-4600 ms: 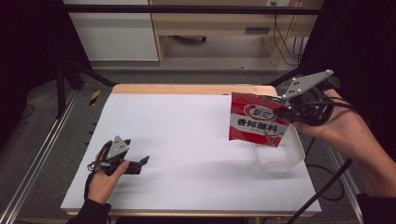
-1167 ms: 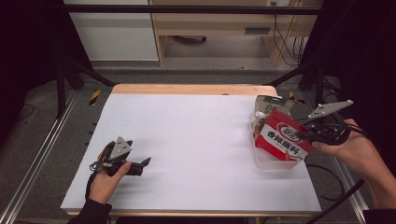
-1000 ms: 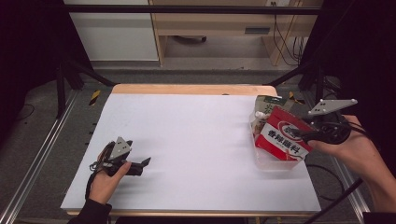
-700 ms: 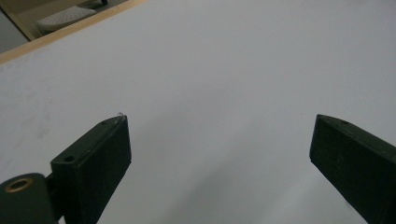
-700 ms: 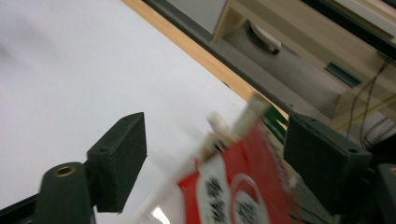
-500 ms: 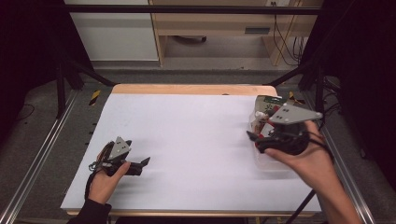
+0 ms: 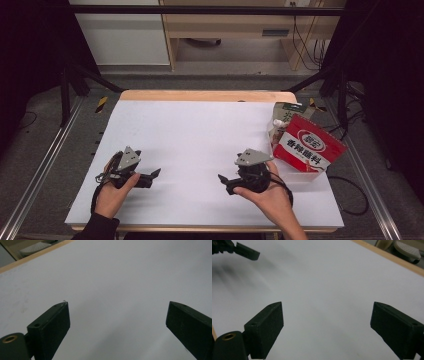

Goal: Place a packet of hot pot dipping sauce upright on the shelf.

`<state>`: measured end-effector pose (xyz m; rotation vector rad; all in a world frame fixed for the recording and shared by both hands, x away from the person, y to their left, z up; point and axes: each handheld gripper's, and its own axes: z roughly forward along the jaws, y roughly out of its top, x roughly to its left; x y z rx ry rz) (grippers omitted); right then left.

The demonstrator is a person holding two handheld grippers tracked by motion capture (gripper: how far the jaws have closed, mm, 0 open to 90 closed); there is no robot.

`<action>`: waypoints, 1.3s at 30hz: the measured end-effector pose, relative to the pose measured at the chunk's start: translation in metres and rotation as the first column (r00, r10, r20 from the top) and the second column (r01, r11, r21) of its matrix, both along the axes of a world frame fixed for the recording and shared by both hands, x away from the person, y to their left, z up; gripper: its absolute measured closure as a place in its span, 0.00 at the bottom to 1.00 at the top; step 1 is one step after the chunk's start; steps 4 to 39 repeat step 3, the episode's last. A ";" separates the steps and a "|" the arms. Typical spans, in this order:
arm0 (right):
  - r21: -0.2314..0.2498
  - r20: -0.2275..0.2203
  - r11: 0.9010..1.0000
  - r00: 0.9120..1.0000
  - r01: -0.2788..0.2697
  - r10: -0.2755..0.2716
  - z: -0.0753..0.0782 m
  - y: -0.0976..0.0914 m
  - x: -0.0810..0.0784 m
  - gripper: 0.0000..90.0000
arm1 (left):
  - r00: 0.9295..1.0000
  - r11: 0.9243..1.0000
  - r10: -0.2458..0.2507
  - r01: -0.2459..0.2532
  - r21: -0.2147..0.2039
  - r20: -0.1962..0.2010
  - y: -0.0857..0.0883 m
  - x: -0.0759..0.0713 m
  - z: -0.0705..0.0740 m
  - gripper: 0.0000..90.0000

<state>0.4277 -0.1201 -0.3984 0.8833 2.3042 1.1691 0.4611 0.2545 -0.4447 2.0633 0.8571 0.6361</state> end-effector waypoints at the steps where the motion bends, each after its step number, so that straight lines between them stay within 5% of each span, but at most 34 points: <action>1: 0.003 -0.004 1.000 1.000 0.005 -0.005 -0.008 0.004 0.001 0.13 | 1.000 1.000 0.001 -0.001 0.001 0.000 0.000 0.000 0.000 0.06; 3: 0.033 -0.019 0.999 1.000 0.017 -0.016 -0.025 0.010 0.003 0.14 | 1.000 1.000 -0.002 0.002 0.000 -0.003 0.000 0.001 -0.001 0.06; 39: 0.033 -0.019 0.999 1.000 0.017 -0.016 -0.025 0.010 0.003 0.14 | 1.000 1.000 -0.002 0.002 0.000 -0.003 0.000 0.001 -0.001 0.06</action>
